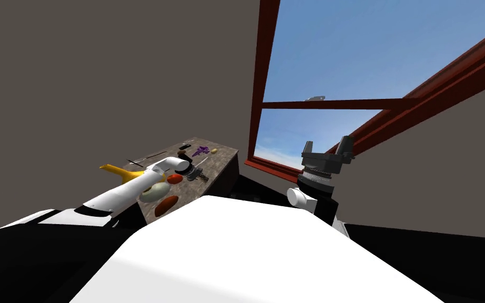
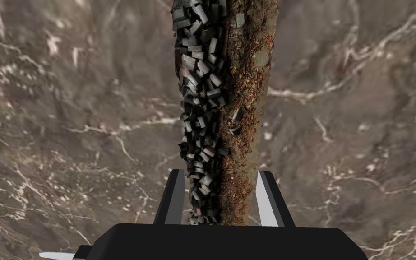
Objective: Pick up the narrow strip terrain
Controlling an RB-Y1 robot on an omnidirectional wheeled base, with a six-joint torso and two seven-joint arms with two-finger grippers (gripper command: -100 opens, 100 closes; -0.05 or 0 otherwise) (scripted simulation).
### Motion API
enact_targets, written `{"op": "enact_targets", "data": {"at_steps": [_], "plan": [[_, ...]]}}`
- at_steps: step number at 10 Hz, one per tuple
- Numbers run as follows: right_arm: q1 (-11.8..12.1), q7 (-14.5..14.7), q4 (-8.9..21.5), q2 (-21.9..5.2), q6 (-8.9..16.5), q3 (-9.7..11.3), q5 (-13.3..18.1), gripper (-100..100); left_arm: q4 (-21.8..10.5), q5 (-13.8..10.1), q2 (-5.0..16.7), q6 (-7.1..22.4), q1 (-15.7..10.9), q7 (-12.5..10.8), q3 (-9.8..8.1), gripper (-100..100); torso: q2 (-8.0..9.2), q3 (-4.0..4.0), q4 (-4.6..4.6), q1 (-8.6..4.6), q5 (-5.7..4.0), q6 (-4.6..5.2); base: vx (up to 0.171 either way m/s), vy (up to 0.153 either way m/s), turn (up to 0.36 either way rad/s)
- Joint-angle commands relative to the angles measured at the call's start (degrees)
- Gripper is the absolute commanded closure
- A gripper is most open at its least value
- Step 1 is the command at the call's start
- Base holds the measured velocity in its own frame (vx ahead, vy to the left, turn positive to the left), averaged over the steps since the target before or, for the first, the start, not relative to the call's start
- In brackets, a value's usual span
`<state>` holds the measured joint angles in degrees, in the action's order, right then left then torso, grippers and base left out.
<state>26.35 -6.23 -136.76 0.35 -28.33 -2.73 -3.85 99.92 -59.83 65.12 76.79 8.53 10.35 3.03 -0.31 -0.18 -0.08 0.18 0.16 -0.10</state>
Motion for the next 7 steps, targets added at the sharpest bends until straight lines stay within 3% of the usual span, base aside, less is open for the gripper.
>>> {"op": "enact_targets", "data": {"at_steps": [1, 4, 6, 7], "plan": [[0.0, 0.0, 0.0, 0.0, 0.0, 0.0, 0.0, 0, 0.1, 0.8, -1.0, 2.0, -1.0, 0.7, -0.18, 100, 0.00, 0.00, 0.00, 0.00, 0.00, 0.00, 0.034, -0.007, 0.114], [0.0, 0.0, 0.0, 0.0, 0.0, 0.0, 0.0, 0, 0.9, 3.7, -4.7, 6.7, -4.8, 3.1, -1.13, 100, 0.05, 0.02, -0.01, 0.01, 0.00, 0.04, 0.034, -0.005, 0.180], [0.0, 0.0, 0.0, 0.0, 0.0, 0.0, 0.0, 0, 0.5, 3.5, -4.5, 6.5, -4.7, 3.1, -0.95, 100, 0.01, -0.01, -0.02, 0.00, 0.00, 0.06, 0.027, -0.006, 0.048], [0.0, 0.0, 0.0, 0.0, 0.0, 0.0, 0.0, 0, 0.5, 3.6, -4.5, 6.7, -4.7, 3.1, -0.97, 0, 0.07, 0.02, -0.01, 0.02, 0.00, 0.06, 0.000, 0.000, 0.000]]}}
